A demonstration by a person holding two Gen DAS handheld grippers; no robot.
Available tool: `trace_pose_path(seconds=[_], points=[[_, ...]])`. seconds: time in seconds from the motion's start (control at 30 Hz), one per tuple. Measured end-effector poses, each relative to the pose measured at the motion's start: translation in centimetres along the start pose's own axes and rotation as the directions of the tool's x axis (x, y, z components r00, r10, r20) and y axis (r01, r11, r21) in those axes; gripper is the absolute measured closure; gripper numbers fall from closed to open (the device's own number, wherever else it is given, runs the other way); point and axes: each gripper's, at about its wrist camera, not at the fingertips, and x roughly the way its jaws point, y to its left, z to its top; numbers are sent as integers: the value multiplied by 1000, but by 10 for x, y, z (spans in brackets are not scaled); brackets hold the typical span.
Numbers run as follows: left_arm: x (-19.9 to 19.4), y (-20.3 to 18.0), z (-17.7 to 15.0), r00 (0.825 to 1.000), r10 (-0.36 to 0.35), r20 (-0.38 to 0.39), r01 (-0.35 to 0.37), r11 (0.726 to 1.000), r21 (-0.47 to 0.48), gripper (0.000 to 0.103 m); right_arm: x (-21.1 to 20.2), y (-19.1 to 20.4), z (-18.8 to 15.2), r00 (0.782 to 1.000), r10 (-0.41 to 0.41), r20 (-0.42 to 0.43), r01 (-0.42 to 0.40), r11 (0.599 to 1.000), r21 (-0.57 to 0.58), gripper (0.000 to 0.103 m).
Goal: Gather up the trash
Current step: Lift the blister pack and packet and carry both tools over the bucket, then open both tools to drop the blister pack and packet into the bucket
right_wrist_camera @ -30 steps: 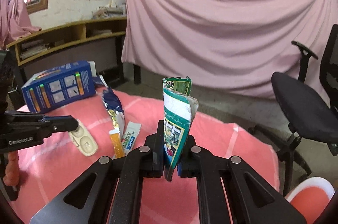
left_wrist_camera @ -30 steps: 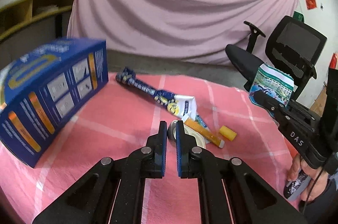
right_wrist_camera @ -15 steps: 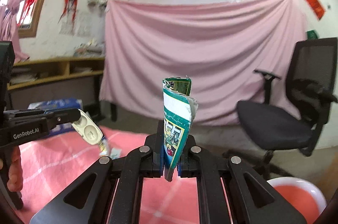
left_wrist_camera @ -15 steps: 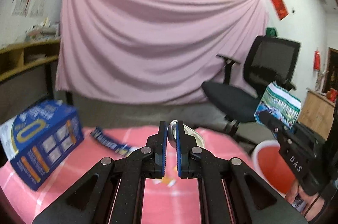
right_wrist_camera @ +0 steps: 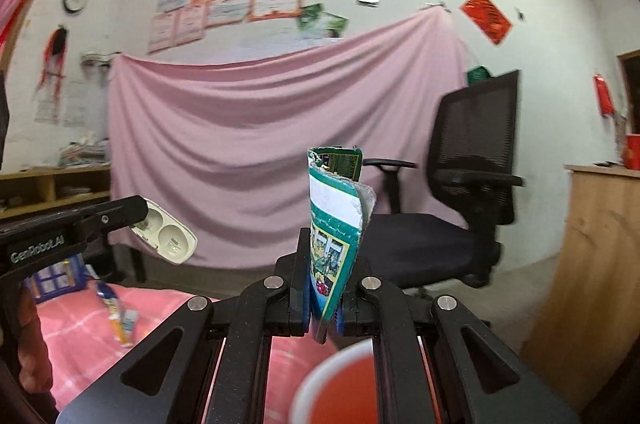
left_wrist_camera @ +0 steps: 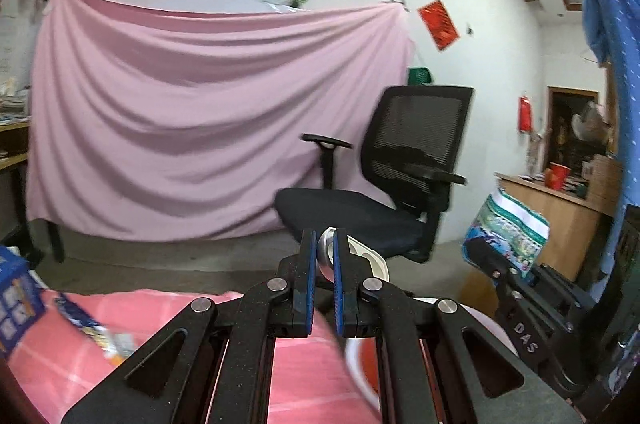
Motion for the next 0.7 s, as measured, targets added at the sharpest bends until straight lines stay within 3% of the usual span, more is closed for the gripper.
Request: trace_pose_path(seconds=[0.1, 0.27, 0.57, 0.63, 0.7], points=[[17, -23, -3, 998, -50, -39, 50, 999, 2, 98, 0, -18, -4, 999, -42, -24, 43, 998, 36, 96], [49, -45, -10, 985, -98, -143, 95, 995, -24, 98, 12, -47, -17, 988, -81, -133, 92, 993, 80, 96], [79, -49, -30, 946, -119, -302, 92, 990, -103, 97, 27, -73, -44, 954, -88, -286, 132, 982, 135, 95], [84, -48, -33, 935, -129, -330, 92, 988, -126, 97, 29, -76, -47, 948, -93, -304, 140, 981, 137, 92], [86, -45, -35, 927, -141, -348, 94, 984, -149, 97, 30, -77, -48, 944, -96, -316, 147, 979, 142, 74]])
